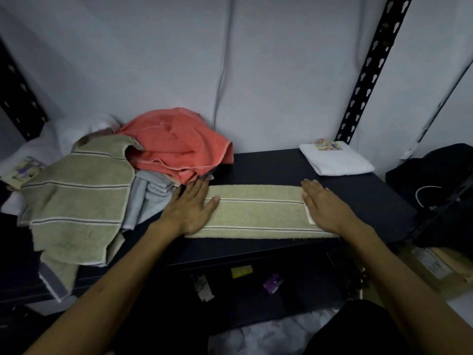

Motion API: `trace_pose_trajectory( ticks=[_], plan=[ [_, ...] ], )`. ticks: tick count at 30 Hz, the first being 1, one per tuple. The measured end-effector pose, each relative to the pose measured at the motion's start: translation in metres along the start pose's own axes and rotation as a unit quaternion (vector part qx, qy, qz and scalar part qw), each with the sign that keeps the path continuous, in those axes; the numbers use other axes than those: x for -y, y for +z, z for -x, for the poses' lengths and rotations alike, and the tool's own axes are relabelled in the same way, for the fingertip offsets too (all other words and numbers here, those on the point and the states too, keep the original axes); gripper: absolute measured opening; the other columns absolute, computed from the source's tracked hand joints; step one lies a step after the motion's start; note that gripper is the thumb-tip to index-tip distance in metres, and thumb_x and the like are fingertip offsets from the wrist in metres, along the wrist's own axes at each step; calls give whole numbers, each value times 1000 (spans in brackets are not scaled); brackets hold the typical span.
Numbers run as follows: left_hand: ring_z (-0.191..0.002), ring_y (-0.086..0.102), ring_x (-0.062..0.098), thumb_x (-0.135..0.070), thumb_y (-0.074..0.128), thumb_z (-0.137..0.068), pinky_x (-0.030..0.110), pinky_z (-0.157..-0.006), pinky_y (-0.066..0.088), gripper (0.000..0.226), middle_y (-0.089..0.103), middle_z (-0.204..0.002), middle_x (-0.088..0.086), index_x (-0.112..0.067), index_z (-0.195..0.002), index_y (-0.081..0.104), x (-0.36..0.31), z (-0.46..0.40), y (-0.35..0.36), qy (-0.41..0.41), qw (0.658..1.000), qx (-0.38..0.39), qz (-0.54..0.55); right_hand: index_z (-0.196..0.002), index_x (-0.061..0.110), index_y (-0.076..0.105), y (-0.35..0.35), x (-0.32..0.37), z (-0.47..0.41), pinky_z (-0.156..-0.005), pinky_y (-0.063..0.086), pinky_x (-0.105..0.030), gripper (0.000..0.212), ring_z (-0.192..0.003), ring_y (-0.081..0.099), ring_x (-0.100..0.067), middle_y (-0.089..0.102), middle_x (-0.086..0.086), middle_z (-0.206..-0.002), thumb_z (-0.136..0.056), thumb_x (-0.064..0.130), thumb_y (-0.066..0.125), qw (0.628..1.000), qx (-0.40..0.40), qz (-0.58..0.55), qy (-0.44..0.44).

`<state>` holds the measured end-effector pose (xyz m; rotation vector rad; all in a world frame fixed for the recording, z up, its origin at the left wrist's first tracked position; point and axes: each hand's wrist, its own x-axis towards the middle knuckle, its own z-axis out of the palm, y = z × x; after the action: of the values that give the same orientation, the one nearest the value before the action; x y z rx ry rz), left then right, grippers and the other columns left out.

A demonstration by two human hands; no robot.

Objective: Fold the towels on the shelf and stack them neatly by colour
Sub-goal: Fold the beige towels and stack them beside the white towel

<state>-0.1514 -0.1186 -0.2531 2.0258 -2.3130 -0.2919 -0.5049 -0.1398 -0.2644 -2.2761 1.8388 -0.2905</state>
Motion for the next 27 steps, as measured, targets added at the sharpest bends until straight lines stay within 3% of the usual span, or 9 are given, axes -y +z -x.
trace_pose_trajectory(
  ticks=[3, 5, 7, 9, 12, 19, 23, 27],
  plan=[
    [-157, 2, 21, -51, 23, -105, 43, -126, 7, 70, 2, -170, 2, -15, -162, 5, -14, -8, -10, 1, 999, -10, -39, -158, 8, 22, -4, 5, 6, -124, 8, -35, 51, -154, 7, -19, 17, -4, -166, -110, 26, 26, 999, -17, -34, 12],
    [-153, 19, 26, -34, 37, -103, 42, -121, 22, 62, 19, -167, 9, -8, -158, 23, -42, -9, -14, 29, 995, -88, -39, -157, 6, 23, -6, 11, 15, -123, 6, -31, 50, -155, 6, -20, 19, -6, -166, -109, 18, 30, 996, -71, -58, 11],
    [-150, 27, 27, -27, 41, -102, 39, -120, 25, 56, 30, -163, 12, -6, -153, 34, -87, -11, -11, 75, 985, -154, 4, -157, 4, 23, -1, 21, 27, -121, 4, -26, 50, -154, 9, -19, 20, -6, -165, -108, 13, 32, 992, -98, -84, -1],
    [-153, 22, 26, -32, 37, -105, 40, -123, 21, 55, 28, -164, 10, -8, -155, 33, -137, -16, 3, 128, 981, -134, 60, -157, 5, 22, 9, 28, 33, -121, 3, -25, 51, -154, 10, -18, 19, -7, -165, -109, 18, 31, 995, -71, -66, -9],
    [-157, 5, 21, -40, 26, -108, 41, -126, 5, 60, 12, -169, 7, -13, -161, 18, -178, -27, 28, 146, 987, -32, 53, -159, 10, 18, 15, 20, 37, -124, 2, -31, 54, -154, 7, -13, 14, -2, -167, -110, 32, 22, 999, -45, -2, 16],
    [-155, -16, 15, -72, 12, -98, 46, -125, -12, 75, -8, -170, -3, -34, -162, -1, -106, -29, 20, 93, 996, 8, -7, -160, 15, 15, 7, 4, 29, -122, 2, -31, 57, -154, 4, -10, 11, 3, -167, -109, 40, 16, 999, -27, 20, -23],
    [-157, 1, 16, -76, 16, -95, 42, -126, -5, 77, 8, -170, 0, -37, -161, 13, -48, -7, 6, 23, 999, -25, -6, -161, 21, 13, -1, -1, 7, -125, -1, -35, 62, -154, 1, -8, 10, 5, -168, -105, 49, 12, 997, 0, 54, -58],
    [-154, 14, 24, -73, 20, -96, 44, -125, 7, 79, 17, -168, 4, -28, -160, 15, -46, 15, 12, -19, 999, -49, 7, -158, 18, 25, -18, 5, -28, -125, -1, -42, 91, -155, 7, -22, 20, -6, -166, -90, 69, -7, 986, -24, 153, -56]
  ],
)
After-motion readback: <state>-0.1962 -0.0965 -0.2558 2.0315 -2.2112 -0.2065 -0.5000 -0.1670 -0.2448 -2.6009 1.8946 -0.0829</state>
